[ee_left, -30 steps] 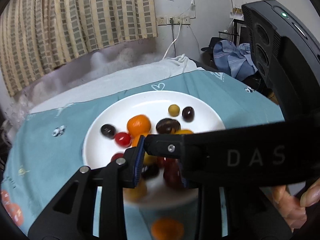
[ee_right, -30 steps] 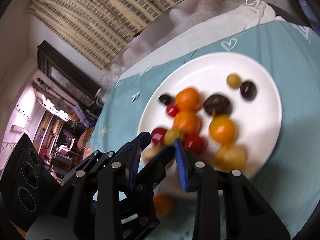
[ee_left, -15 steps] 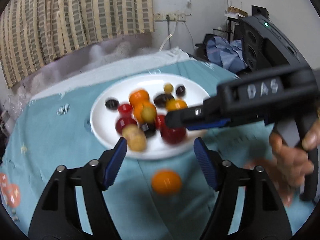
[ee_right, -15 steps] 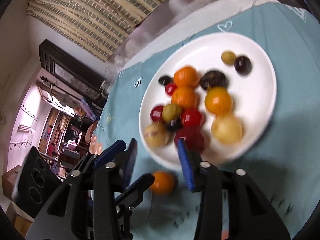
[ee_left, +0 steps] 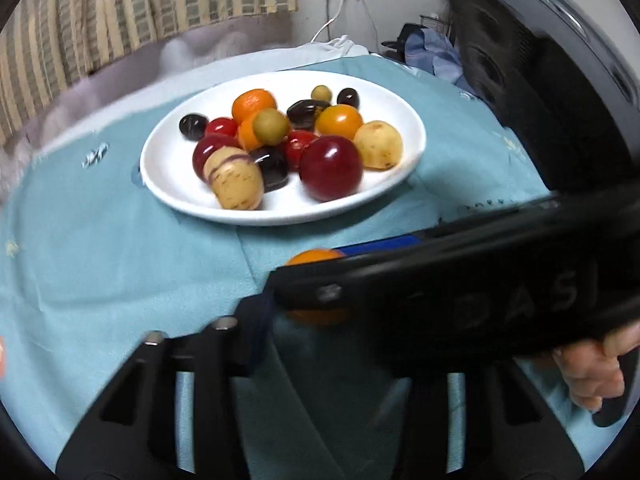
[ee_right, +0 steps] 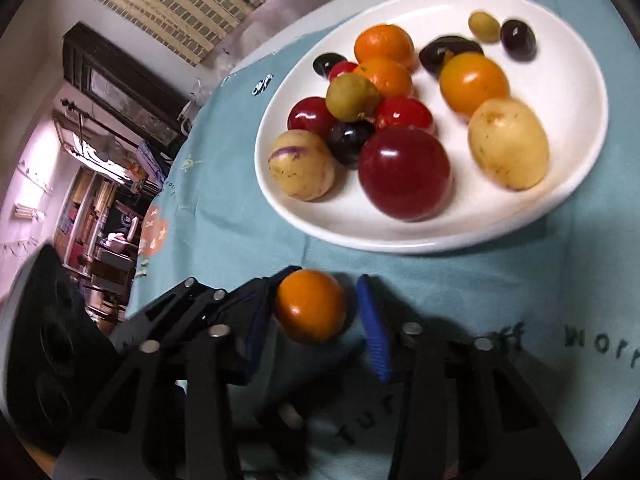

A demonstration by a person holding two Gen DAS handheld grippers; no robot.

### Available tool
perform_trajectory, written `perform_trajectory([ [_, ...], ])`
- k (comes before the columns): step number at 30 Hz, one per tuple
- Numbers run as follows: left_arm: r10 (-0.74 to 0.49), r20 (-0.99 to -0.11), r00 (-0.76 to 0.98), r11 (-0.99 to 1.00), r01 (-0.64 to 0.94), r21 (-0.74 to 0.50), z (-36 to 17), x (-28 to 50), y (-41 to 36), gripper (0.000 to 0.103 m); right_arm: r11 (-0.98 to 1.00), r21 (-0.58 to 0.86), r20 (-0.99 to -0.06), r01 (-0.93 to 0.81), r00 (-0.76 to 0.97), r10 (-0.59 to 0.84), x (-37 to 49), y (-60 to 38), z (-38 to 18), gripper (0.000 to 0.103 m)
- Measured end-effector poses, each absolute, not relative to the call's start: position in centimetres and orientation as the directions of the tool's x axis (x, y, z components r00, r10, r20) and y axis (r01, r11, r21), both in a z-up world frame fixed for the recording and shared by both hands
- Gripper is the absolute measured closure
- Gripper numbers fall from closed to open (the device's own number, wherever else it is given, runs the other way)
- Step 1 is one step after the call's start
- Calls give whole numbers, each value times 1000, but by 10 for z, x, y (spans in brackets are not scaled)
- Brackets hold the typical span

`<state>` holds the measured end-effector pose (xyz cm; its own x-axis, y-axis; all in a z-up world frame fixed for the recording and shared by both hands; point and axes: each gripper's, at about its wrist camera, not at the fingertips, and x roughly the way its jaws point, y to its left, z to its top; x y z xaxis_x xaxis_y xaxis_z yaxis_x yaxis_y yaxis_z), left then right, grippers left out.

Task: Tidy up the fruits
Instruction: 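Grasp the last mandarin with the left gripper, then place the mandarin on the plate with the left gripper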

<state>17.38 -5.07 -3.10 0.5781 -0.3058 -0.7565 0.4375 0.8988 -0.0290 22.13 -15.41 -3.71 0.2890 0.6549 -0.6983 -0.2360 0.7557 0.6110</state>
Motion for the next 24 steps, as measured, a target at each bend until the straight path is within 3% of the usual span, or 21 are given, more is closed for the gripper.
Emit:
perform_trajectory([
  [5,-306,-726,616,901,434,-11,-12,165,-56,63,735,629,-658,-253,331,676,215,-165,-17,65],
  [10,-319,-667,673,897,442,18,44,191,-68,63,725,629,-592,-280,432,681,237,-182,37,65],
  [15,-319,-675,665,898,439,8,49,251,-85,62,784,571,-627,-246,485,609,291,-188,43,64],
  [17,-306,-688,658,908,420,-2,35,274,-86,61,796,570,-650,-203,482,588,310,-191,26,56],
  [18,-300,-691,657,912,410,-6,31,281,-85,52,811,563,-669,-159,487,561,316,-196,17,37],
  [22,-285,-691,665,929,370,-27,17,280,-84,32,798,584,-627,-148,542,559,312,-210,10,35],
  [24,-259,-677,689,935,354,2,19,272,-83,16,819,553,-622,-156,577,529,302,-212,20,35],
])
